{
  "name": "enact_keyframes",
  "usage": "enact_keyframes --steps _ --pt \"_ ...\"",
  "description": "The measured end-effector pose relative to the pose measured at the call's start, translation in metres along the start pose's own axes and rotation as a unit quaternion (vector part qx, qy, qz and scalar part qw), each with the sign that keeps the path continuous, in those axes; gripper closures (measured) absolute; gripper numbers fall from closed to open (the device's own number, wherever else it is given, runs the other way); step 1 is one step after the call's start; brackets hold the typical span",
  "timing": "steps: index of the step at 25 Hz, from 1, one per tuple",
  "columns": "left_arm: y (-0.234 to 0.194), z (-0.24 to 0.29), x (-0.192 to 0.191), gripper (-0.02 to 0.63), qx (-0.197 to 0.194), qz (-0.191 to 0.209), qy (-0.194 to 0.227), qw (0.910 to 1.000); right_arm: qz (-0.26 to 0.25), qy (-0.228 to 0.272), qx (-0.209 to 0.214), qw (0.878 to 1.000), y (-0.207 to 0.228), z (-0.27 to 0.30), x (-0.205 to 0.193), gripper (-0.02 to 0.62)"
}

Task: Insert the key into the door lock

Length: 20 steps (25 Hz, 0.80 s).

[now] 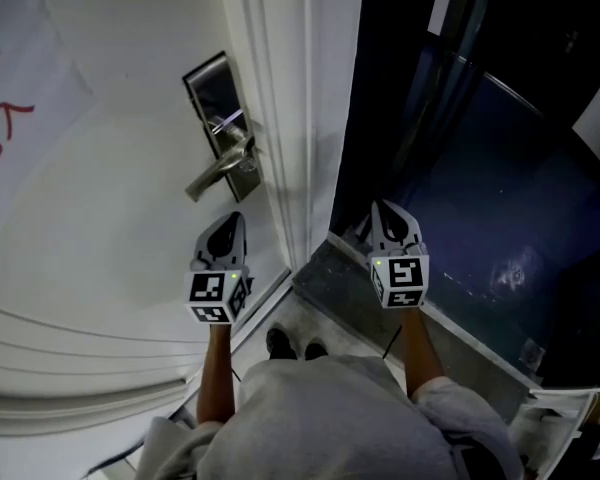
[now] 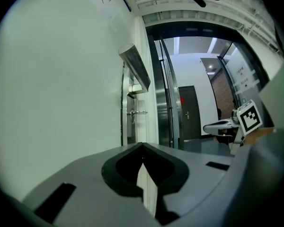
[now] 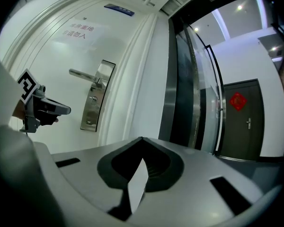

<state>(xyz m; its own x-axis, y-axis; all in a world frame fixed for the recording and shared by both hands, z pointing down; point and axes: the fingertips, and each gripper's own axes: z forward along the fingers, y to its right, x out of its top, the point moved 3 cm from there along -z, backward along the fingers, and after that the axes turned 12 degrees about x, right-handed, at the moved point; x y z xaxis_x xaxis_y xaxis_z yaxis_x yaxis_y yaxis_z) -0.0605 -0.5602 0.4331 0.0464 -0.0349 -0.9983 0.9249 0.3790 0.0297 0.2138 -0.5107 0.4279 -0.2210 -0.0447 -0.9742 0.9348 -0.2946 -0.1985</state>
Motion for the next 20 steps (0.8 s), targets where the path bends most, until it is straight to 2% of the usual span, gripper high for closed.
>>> enact_keyframes --steps 20 --pt "-0.001 0.015 0.000 0.589 -0.012 -0.001 -0.001 0.9999 -0.004 -0.003 0.001 1.000 -0.005 0.019 0.000 0.574"
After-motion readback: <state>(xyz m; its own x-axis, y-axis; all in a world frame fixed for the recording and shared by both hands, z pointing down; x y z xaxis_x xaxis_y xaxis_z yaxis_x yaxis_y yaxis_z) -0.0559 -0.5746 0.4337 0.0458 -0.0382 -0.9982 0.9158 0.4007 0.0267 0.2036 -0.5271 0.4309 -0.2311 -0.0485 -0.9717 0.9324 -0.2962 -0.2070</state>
